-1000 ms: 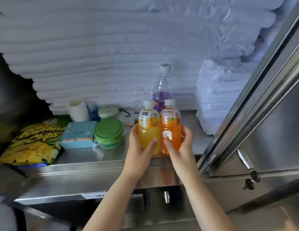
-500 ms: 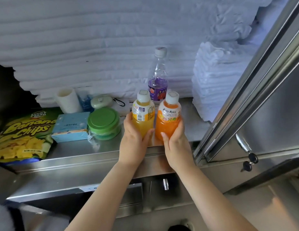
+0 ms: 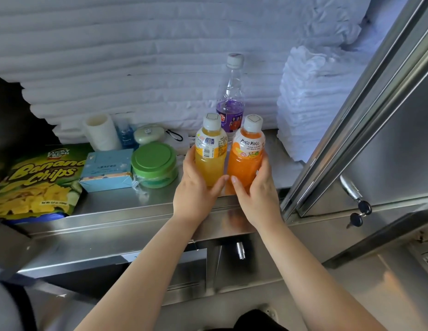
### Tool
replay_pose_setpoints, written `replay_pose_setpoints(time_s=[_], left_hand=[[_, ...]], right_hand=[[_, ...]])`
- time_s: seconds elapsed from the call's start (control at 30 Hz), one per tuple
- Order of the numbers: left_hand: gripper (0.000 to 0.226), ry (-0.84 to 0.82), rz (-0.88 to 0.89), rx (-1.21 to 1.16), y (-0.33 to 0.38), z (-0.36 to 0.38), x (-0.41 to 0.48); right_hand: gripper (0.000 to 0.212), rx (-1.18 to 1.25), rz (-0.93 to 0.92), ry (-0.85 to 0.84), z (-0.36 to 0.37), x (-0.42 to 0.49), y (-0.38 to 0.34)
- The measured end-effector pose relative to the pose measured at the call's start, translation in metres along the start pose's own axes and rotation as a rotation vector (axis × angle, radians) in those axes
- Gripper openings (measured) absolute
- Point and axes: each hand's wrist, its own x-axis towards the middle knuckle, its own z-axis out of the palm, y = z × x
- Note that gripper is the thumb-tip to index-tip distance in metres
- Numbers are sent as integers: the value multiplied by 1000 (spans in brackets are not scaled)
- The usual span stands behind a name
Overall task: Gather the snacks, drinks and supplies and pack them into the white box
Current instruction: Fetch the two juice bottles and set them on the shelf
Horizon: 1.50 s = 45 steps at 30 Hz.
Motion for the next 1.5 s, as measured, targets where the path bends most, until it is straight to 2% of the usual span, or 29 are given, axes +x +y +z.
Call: replay_pose_setpoints(time_s=[0.17,0.47,0.6,0.7,0.8,0.93,1.0,1.07,1.3,1.5], left_hand=[[79,-16,10,-75,-9,-2,-3],[81,-69,20,-107,-15,-3,-2],[81,-82,23,-123,-15,-4,-1],[80,-76,24,-119,-15,-3,-1],[79,-72,24,-112,-15,-2,-1],[77,-78,20,-120,-15,-3,-1],[77,-81,17,-132,-14,-4,0],[78,-81,22,-138,-14,-4,0],[77,-64,33,-123,-17,-1,0],[77,-62,39,-125,-17,-1,-1]], right_hand=[[78,-88,-3,7,3,-4,5],[71,-113,-15,-53,1,-4,11],[60,-58,-2,-130,-7,-1,16],[61,115,83,-219,-12,3,14],[74,257,122,-143,-8,4,5],[81,243,201,33,3,8,-4],[82,262,237,55,3,10,-2],[81,318,250,-6,-2,12,5],[51,406,278,-305,-27,22,25],[52,438,291,-360,-29,24,27]])
